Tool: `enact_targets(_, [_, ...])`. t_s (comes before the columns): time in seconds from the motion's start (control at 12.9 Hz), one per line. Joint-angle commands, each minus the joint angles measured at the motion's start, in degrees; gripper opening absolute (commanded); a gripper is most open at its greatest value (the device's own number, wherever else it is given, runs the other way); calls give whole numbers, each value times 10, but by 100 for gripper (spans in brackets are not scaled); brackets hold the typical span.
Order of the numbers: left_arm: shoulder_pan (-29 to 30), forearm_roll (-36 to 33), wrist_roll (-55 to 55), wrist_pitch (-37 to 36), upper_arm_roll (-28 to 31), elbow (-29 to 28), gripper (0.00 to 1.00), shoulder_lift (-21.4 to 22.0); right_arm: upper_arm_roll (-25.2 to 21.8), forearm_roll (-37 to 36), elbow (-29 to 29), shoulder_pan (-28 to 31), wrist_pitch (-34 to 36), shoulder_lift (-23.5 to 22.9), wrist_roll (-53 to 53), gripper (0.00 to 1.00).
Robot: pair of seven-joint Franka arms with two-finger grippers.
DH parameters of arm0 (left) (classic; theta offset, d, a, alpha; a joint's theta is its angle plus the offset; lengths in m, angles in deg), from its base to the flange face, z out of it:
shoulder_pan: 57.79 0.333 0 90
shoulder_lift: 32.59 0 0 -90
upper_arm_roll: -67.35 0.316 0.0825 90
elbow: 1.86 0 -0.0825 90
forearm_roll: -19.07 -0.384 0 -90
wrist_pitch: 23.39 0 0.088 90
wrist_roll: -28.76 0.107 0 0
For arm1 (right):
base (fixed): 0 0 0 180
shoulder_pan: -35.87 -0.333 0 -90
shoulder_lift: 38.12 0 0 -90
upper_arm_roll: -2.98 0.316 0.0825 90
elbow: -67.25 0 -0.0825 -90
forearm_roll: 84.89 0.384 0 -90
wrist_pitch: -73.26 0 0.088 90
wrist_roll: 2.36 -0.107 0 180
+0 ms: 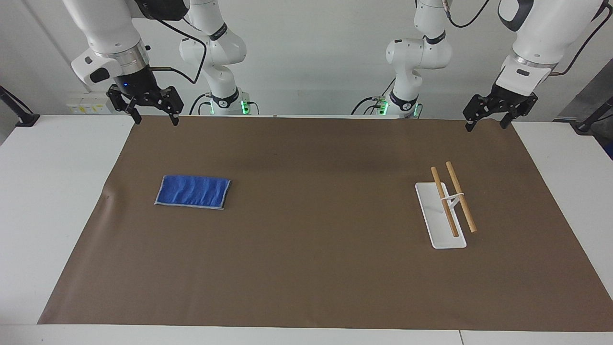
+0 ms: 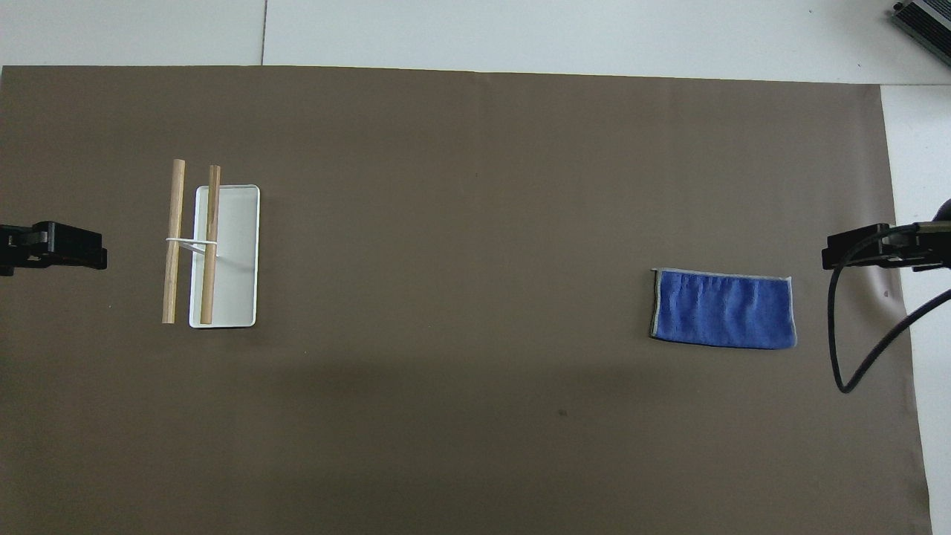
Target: Right arm passes towel to left arm to hang
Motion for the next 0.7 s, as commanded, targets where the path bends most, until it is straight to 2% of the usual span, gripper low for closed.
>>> enact_targets(0.0, [3,-7,-5,2,-2,-5,100,5,2,-1,-9,4,-10,5,8,100])
enact_targets(0.62, [3,-7,-5,2,-2,-5,100,5,2,2,-37,4,-10,20,3,100])
